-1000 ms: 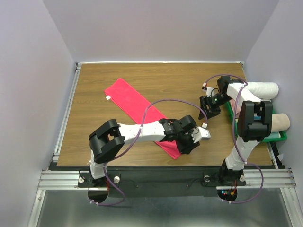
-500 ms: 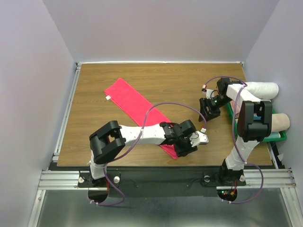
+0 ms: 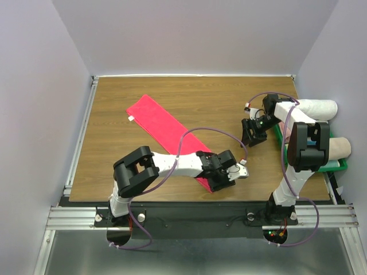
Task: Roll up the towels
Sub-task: Fold the towel
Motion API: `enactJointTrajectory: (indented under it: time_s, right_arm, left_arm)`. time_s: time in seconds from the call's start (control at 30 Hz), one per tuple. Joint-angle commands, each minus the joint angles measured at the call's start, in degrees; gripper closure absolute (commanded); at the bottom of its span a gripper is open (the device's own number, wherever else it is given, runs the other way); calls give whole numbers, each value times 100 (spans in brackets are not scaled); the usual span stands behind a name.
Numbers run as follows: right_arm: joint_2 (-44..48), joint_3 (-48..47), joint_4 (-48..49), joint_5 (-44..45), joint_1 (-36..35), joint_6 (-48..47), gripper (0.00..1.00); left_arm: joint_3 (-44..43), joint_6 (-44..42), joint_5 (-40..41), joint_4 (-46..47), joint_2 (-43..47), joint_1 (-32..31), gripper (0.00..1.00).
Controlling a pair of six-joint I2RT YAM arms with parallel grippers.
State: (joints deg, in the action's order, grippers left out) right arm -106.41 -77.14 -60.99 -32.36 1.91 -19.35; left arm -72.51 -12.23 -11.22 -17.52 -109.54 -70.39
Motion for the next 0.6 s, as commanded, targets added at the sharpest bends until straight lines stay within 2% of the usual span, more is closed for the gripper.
enactJointTrajectory:
  time_s: [0.0,0.13,0.17,0.2,0.27,0.3,0.37,0.57]
  right_arm:
    - [138,-11,-36,-34,46,-77,38]
    - [120,-46,-27,-25,46,-86,39]
    - [94,-46,-27,-34,46,-86,39]
    - [94,-55,-27,-34,46,-86,39]
    - [77,-64,-27,-34,46,-86,39]
    - [59,-64,-18,-34,46,-95,39]
    - [42,-73,-18,-16,46,-86,39]
    - [33,-73,-9,-16,46,-86,39]
  left_arm:
    - [-35,-43,138,-103,-226,-10,45]
    - [-18,19,252,-103,-358,-54,44]
    - [-9,36,357,-111,-410,-62,47]
    - [-9,54,392,-103,-437,-71,59]
    - [-17,54,437,-94,-446,-80,73]
    - [-35,54,454,-103,-446,-98,87]
    - [-149,19,402,-164,-393,-89,99]
    - [-281,-95,-195,-296,151,-10,100]
